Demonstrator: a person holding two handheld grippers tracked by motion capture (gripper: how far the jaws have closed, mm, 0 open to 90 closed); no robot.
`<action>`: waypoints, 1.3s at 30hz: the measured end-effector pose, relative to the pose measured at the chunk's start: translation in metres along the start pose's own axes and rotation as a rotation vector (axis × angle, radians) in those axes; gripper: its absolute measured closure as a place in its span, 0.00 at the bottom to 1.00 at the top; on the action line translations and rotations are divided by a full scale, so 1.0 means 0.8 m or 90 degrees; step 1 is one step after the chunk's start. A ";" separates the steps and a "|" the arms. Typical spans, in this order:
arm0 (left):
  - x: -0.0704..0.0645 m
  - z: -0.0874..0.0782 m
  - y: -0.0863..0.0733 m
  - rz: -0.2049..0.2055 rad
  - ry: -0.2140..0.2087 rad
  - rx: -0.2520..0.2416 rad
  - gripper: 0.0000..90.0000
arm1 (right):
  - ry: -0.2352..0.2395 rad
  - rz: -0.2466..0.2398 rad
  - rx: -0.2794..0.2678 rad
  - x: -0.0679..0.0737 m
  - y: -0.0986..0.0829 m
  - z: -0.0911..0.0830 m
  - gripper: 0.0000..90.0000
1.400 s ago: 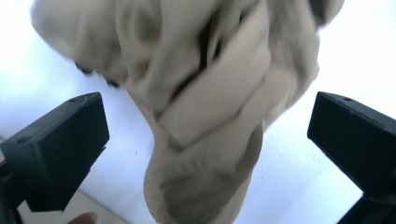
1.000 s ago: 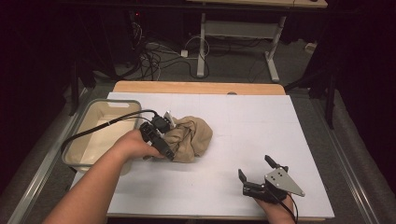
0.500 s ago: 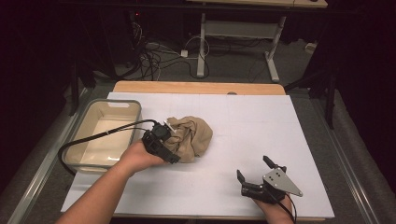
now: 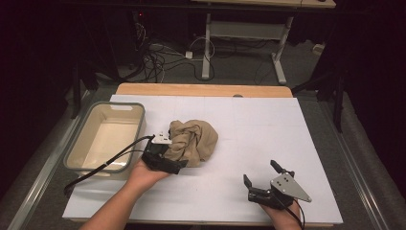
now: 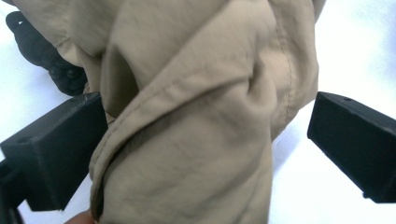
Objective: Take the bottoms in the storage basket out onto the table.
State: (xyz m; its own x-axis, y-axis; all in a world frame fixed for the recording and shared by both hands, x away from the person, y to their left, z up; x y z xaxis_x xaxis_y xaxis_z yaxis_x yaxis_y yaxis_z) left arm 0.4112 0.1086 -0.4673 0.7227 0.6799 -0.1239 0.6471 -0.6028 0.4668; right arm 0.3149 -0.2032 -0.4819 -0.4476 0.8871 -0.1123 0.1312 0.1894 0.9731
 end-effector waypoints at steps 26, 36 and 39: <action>-0.008 0.005 -0.070 -0.001 -0.032 -0.444 0.00 | 0.007 0.003 -0.006 0.002 -0.002 -0.003 0.02; -0.017 -0.009 -0.096 0.046 -0.021 -0.537 0.00 | -0.003 0.015 -0.033 0.006 0.000 -0.017 0.02; -0.020 -0.011 -0.099 0.060 -0.017 -0.552 0.00 | -0.003 0.023 -0.037 0.006 0.001 -0.023 0.02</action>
State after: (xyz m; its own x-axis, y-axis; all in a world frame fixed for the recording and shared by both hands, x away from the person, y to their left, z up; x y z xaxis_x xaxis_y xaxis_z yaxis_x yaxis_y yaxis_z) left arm 0.3463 0.1488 -0.4949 0.7765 0.6265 -0.0671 0.1795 -0.1179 0.9767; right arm 0.2968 -0.2063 -0.4778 -0.4396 0.8949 -0.0772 0.0951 0.1318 0.9867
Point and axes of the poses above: each handheld gripper's, and its own axes: z roughly forward along the jaws, y roughly out of its top, x roughly to its left, the point moved 5 cm from there along z, roughly forward along the jaws, and after that the axes turned 3 degrees about -x, right-handed, at the moved point
